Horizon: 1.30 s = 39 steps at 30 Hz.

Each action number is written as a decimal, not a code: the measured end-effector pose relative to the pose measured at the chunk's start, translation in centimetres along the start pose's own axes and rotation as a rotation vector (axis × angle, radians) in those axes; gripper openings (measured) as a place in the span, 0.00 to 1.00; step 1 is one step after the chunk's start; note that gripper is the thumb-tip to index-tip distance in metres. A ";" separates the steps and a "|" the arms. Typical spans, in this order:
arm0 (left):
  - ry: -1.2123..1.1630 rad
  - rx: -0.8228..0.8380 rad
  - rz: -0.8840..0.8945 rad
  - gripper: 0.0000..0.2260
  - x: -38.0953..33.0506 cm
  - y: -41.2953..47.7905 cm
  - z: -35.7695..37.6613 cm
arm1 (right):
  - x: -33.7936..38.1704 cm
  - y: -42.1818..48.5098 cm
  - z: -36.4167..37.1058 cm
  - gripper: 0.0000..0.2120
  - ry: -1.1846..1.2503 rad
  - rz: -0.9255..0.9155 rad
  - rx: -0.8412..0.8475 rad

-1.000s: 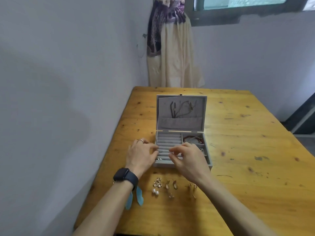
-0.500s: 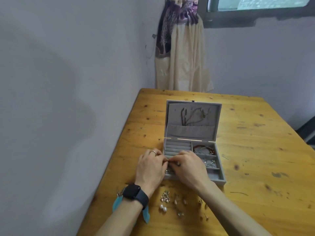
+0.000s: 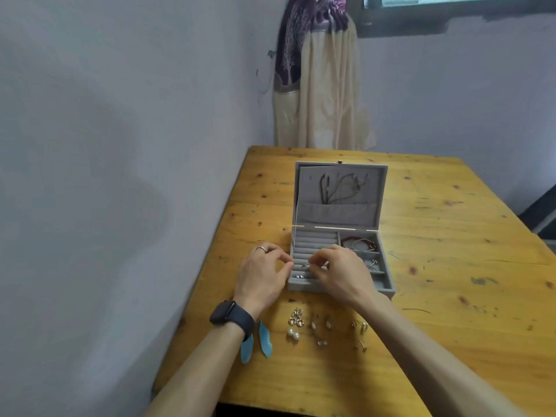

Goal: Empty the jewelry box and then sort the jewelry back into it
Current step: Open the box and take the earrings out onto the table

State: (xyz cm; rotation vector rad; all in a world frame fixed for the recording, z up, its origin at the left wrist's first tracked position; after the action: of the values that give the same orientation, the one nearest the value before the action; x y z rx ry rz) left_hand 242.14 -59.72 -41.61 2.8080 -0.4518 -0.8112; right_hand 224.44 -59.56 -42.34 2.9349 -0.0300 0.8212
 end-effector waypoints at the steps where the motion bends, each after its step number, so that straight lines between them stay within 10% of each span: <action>1: -0.014 -0.009 -0.015 0.06 0.1 -0.2 -0.3 | 0.1 0.1 0.1 0.10 0.000 0.001 0.009; 39: 0.164 -0.041 0.180 0.04 -1.1 -14.0 -0.1 | 1.5 -16.3 4.1 0.08 0.123 0.115 -0.101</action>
State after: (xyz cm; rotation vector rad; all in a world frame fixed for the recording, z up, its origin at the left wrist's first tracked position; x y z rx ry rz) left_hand 244.67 -46.27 -44.57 2.7192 -0.6412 -0.5429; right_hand 228.57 -43.68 -46.47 2.8044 -0.2265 0.9844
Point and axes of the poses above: each hand's wrist, its own y-axis towards the middle knuckle, its own z-axis out of the palm, x = y × z, the point moved 4 cm from there along y, towards the middle knuckle, and after that the axes turned 8 degrees about z, right-handed, at the moved point
